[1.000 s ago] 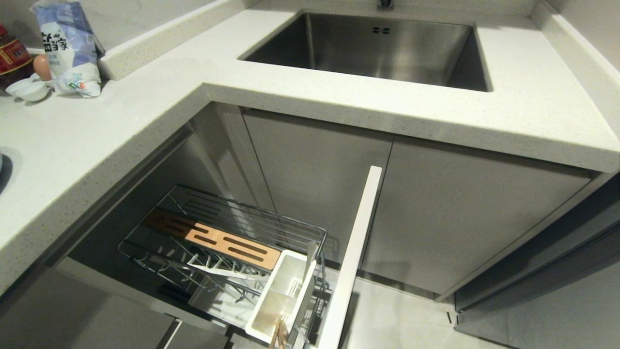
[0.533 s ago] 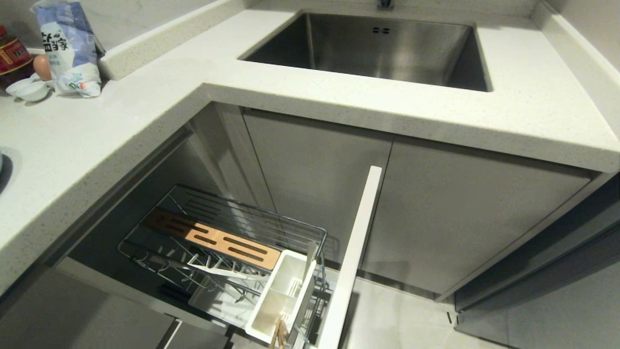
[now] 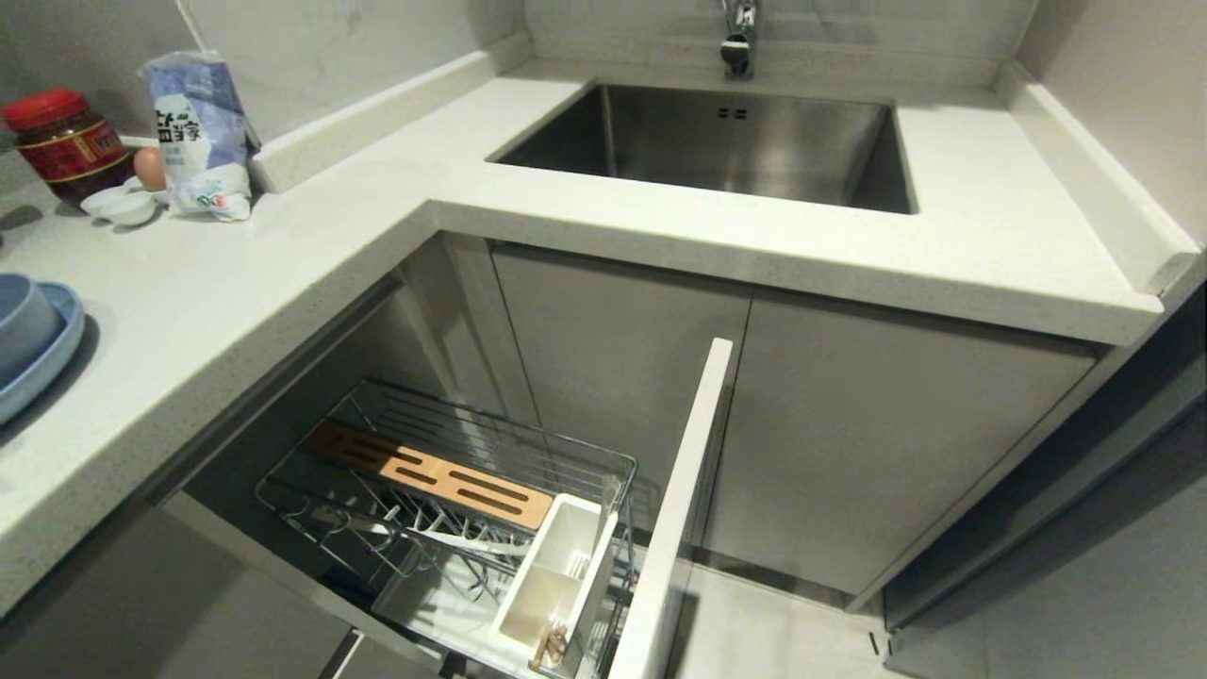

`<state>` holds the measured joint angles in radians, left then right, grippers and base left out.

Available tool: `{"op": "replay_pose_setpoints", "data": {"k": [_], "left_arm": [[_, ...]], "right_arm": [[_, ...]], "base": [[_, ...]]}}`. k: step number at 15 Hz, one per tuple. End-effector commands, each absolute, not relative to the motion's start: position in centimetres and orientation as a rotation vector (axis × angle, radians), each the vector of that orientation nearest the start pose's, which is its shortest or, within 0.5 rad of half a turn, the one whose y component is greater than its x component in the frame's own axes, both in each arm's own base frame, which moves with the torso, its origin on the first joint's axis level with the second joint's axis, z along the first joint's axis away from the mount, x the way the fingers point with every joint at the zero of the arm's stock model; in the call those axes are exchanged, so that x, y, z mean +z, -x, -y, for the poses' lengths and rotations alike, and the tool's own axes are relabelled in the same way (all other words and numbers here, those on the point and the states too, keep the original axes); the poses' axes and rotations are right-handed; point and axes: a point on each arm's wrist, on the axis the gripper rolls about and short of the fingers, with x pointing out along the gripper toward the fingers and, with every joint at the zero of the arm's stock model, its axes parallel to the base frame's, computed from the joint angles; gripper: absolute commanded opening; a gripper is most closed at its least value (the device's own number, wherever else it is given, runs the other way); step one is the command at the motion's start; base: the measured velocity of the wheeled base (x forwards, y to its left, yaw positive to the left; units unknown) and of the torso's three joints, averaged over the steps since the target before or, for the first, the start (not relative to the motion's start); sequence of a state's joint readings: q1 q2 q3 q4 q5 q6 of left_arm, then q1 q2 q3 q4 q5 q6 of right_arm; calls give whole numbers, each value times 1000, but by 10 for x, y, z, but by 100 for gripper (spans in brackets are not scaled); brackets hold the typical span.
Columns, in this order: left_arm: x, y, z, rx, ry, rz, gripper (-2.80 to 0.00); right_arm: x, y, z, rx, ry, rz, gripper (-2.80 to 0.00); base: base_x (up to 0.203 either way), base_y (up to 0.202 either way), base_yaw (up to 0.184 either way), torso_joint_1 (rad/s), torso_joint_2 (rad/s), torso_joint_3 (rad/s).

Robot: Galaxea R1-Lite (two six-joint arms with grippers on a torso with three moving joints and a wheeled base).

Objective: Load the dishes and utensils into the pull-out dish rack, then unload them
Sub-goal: Close the cupboard

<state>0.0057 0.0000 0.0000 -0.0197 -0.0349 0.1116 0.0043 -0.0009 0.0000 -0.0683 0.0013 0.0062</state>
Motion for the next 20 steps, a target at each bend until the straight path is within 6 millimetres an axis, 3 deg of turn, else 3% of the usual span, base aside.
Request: {"op": "replay_pose_setpoints", "data": {"k": [1, 15, 20], "left_arm": [[74, 22, 1, -29, -112, 9, -280], [74, 22, 1, -27, -108, 9, -280], [74, 22, 1, -27, -106, 11, -280]], "right_arm": [[76, 21, 0, 6, -6, 48, -280], [76, 21, 0, 6, -6, 48, -280], [76, 21, 0, 6, -6, 48, -280]], "base": [[0, 0, 0, 2, 2, 202], [0, 0, 0, 3, 3, 203], [0, 0, 0, 2, 0, 51]]}}
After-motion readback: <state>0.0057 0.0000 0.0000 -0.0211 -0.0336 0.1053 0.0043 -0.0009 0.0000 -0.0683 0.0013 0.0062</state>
